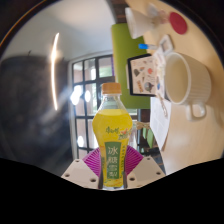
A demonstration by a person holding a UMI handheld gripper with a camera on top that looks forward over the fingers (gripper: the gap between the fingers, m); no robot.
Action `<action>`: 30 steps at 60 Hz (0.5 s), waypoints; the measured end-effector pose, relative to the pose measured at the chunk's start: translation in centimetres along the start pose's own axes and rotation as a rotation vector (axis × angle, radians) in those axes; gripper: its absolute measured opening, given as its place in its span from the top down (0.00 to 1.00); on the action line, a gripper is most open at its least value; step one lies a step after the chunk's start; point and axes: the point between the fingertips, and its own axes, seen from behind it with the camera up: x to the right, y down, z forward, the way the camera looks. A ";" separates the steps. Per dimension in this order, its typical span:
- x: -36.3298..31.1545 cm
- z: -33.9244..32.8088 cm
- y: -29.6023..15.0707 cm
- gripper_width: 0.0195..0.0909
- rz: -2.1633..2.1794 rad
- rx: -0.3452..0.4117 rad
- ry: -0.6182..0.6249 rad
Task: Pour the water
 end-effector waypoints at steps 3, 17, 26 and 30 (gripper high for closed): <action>0.9 0.2 -1.8 0.90 0.101 0.042 -0.003; 1.3 -1.5 -2.7 0.90 0.451 0.107 -0.033; 1.1 -2.0 -2.9 0.90 0.493 0.114 -0.035; 1.1 -2.0 -3.0 0.90 0.471 0.110 -0.026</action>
